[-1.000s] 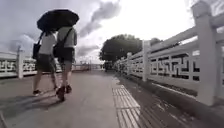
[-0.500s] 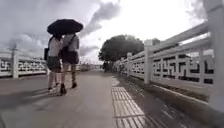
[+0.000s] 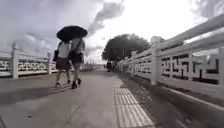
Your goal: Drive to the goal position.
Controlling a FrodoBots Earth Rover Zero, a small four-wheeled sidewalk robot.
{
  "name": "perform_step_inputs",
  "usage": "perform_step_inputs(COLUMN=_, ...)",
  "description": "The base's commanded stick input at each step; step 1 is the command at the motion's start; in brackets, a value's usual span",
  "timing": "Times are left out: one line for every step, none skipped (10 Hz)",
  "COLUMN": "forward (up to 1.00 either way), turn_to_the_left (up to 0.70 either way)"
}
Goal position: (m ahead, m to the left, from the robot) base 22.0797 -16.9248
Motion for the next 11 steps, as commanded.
perform_step_inputs(forward=0.45, turn_to_the_left=0.0)
perform_step_inputs(forward=0.68, turn_to_the_left=0.0)
perform_step_inputs(forward=0.7, turn_to_the_left=0.0)
perform_step_inputs(forward=0.7, turn_to_the_left=0.0)
perform_step_inputs(forward=0.7, turn_to_the_left=0.0)
perform_step_inputs(forward=0.7, turn_to_the_left=0.0)
perform_step_inputs(forward=0.7, turn_to_the_left=0.0)
perform_step_inputs(forward=0.7, turn_to_the_left=0.0)
perform_step_inputs(forward=0.7, turn_to_the_left=0.0)
perform_step_inputs(forward=0.7, turn_to_the_left=0.0)
perform_step_inputs(forward=0.52, turn_to_the_left=0.0)
